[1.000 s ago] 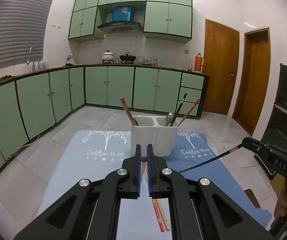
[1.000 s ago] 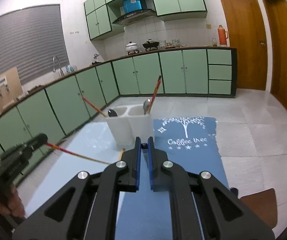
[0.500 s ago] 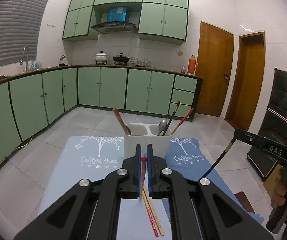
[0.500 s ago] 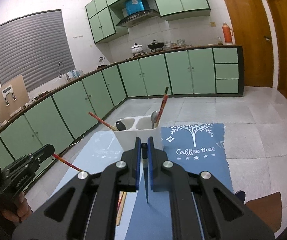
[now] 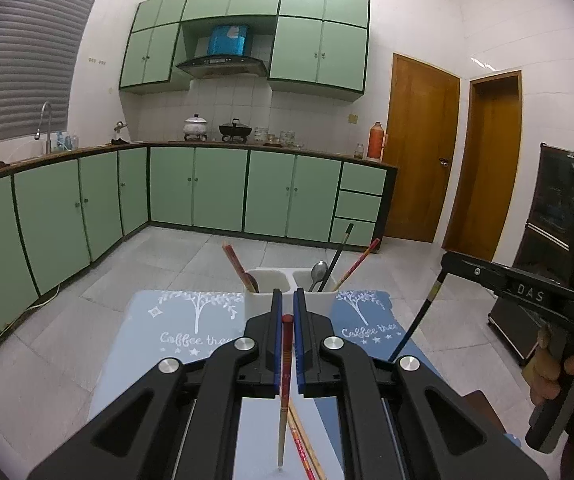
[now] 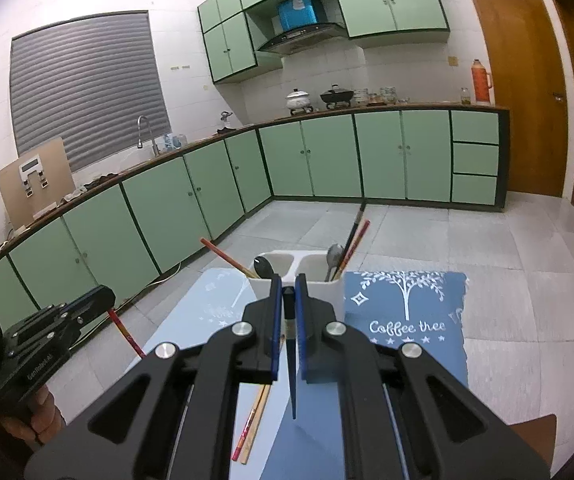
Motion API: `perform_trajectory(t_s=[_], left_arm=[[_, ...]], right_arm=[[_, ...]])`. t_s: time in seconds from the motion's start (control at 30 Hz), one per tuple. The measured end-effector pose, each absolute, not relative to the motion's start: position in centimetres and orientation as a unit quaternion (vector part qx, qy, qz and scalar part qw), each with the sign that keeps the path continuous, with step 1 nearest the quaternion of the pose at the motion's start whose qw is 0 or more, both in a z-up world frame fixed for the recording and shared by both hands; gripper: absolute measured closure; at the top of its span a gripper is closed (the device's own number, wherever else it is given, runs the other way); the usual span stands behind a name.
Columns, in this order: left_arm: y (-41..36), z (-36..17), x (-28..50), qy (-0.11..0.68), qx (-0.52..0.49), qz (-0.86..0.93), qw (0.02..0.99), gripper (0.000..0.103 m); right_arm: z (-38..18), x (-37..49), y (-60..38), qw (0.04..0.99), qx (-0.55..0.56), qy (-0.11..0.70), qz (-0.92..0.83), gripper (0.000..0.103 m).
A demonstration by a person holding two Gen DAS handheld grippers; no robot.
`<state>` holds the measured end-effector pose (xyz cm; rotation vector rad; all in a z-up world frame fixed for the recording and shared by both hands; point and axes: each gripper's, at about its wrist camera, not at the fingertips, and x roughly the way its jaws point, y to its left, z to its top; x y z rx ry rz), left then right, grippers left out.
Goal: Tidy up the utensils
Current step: 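Lift the red-patterned chopstick with the left gripper while the right carries the black one over the holder, then open both grippers over the holder and pull them back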
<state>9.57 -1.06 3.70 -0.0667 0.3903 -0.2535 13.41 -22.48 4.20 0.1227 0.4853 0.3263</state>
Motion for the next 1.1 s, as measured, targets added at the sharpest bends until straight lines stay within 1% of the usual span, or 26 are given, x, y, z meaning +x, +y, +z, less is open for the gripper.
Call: perform_trajectory(t_s=[0.3,0.6,0.83,1.0,1.1], left_arm=[[-1.4,5.7,10.6,0.167,-0.024,-0.135,0.976,0.098],[-2.3,10.7,14.0,0.107,-0.022,-0.142,0.984,0.098],[-3.6,14.5,18.0,0.053,-0.013,-0.141,0.989,0.098],[-4.6,14.8,21.4,0.032,-0.009,-0.131,0.991,0.098],[-4.8,13.6,23.9,0.041,-0.017,-0.128,0.991,0.098]], right_arm=[[7.1,15.1,-22.6,0.956,0.051,0.224,0.181,0.097],[11.7,18.3,-22.8,0.964,0.032,0.191,0.185,0.097],[14.6,22.6,-22.9,0.97,0.023,0.162,0.177,0.097],[15.0,26.1,-23.0,0.974,0.025,0.148,0.168,0.097],[14.1,28.4,-23.1,0.974,0.029,0.152,0.166,0.097]])
